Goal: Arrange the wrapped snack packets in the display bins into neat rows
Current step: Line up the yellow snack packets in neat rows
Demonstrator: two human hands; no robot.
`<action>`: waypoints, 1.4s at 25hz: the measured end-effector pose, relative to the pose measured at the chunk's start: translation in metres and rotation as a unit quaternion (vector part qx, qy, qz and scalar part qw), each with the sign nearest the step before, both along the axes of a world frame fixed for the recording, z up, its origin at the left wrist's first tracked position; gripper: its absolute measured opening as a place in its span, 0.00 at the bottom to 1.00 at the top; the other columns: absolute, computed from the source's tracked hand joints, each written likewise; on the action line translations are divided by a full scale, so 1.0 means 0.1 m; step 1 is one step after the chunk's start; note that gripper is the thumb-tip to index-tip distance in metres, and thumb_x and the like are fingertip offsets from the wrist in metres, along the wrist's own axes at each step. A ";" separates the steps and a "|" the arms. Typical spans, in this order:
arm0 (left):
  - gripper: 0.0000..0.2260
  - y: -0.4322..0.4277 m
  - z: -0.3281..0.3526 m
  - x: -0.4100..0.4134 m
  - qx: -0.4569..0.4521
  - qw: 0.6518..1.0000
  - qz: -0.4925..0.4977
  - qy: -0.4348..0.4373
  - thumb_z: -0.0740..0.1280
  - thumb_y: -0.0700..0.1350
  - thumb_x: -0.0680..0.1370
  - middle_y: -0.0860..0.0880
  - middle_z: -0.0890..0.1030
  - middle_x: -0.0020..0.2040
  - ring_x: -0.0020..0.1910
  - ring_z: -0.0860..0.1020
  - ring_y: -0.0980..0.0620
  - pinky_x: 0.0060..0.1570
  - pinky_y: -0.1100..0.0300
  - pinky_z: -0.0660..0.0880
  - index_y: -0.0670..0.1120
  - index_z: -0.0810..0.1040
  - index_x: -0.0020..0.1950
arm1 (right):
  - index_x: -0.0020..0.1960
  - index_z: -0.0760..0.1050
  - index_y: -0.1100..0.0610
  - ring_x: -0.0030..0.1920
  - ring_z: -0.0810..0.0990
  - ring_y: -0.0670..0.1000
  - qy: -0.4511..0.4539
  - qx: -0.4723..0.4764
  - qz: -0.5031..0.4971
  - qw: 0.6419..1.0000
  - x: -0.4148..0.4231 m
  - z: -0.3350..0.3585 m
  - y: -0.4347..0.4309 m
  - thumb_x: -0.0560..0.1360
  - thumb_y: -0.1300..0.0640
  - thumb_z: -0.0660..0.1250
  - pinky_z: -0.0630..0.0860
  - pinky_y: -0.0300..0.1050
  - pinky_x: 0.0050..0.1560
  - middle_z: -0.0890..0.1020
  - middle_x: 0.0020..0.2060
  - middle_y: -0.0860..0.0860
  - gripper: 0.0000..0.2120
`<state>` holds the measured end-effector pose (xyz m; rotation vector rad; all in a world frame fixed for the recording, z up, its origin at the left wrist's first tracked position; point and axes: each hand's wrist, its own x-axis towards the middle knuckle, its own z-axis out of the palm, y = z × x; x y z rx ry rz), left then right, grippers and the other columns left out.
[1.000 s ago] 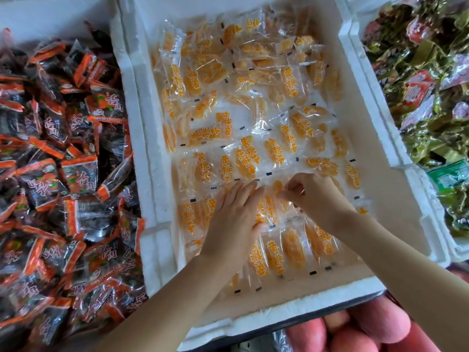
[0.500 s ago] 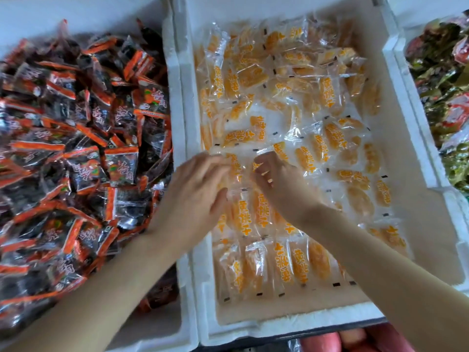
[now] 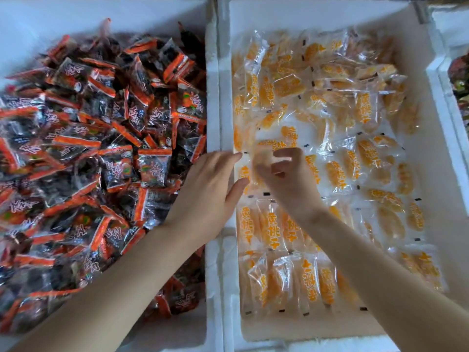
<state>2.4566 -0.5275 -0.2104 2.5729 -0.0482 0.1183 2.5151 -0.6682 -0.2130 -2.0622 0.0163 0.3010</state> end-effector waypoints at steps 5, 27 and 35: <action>0.11 -0.37 0.21 0.26 -0.309 0.945 0.097 0.045 0.65 0.49 0.79 0.60 0.78 0.46 0.44 0.77 0.67 0.46 0.73 0.72 0.53 0.72 0.60 | 0.51 0.72 0.53 0.37 0.80 0.46 -0.031 0.128 0.029 0.991 -0.02 0.26 -0.18 0.74 0.59 0.67 0.77 0.43 0.41 0.83 0.41 0.54 0.07; 0.21 -1.01 -0.24 2.00 0.085 0.995 0.048 -0.004 0.60 0.45 0.82 0.41 0.66 0.69 0.69 0.62 0.42 0.65 0.53 0.56 0.39 0.61 0.73 | 0.73 0.53 0.59 0.68 0.61 0.63 -0.154 -0.450 0.020 0.880 1.76 -0.09 -1.18 0.69 0.47 0.73 0.64 0.58 0.64 0.59 0.70 0.58 0.43; 0.18 -0.94 -0.26 1.97 0.060 0.998 0.012 0.010 0.69 0.42 0.76 0.41 0.69 0.64 0.65 0.65 0.41 0.64 0.53 0.63 0.39 0.71 0.65 | 0.70 0.62 0.56 0.59 0.74 0.65 -0.163 -0.361 -0.020 0.918 1.66 -0.12 -1.50 0.75 0.52 0.67 0.72 0.54 0.53 0.64 0.66 0.59 0.27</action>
